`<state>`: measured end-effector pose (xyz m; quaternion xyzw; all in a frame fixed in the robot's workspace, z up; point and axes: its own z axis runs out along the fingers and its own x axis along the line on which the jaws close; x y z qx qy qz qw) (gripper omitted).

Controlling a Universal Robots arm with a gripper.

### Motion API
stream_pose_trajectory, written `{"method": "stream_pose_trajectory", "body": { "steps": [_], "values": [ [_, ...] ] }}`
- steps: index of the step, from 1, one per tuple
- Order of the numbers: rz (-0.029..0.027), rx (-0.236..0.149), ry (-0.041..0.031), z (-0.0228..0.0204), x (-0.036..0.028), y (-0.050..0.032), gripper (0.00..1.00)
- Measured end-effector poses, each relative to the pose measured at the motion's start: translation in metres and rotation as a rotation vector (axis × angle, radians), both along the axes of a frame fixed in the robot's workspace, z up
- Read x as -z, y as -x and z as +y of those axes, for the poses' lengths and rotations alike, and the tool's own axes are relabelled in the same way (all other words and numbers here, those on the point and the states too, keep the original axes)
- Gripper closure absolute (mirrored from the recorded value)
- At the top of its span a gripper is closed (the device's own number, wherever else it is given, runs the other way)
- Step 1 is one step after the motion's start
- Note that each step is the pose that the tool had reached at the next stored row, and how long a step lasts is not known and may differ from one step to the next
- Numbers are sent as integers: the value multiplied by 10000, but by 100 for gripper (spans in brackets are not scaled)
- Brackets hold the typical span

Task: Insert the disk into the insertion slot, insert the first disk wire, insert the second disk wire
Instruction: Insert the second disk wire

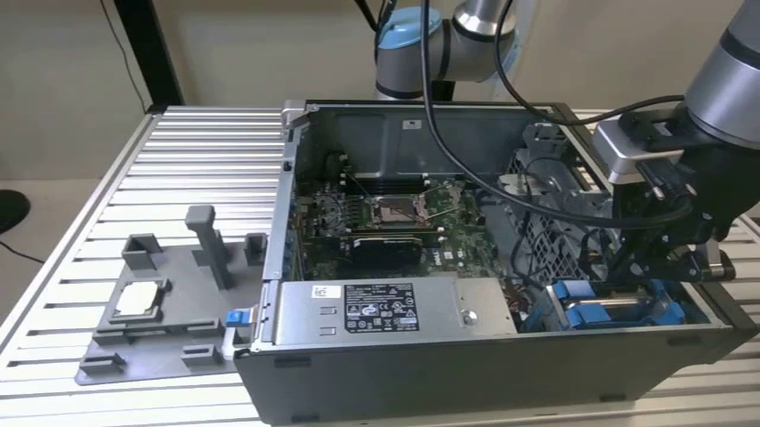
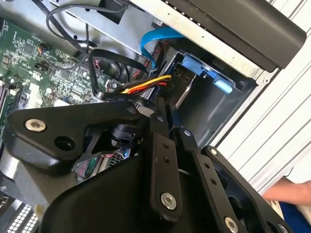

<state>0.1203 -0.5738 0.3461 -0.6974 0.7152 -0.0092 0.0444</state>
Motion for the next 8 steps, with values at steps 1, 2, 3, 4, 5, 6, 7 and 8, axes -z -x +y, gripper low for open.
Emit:
{"method": "stream_pose_trajectory", "body": {
  "steps": [1, 2, 3, 4, 5, 6, 7, 8],
  "values": [
    [-3, 0, 1, 0, 4, 0, 100],
    [-5, 0, 0, 0, 7, 0, 100],
    [-8, 0, 1, 0, 10, 0, 100],
    [-12, 0, 1, 0, 12, 0, 100],
    [-17, 1, 0, 0, 15, 0, 100],
    [-21, 1, 0, 0, 18, 0, 100],
    [-25, 0, 0, 0, 20, 0, 100],
    [-28, 0, 0, 0, 22, 0, 100]
  ]
}}
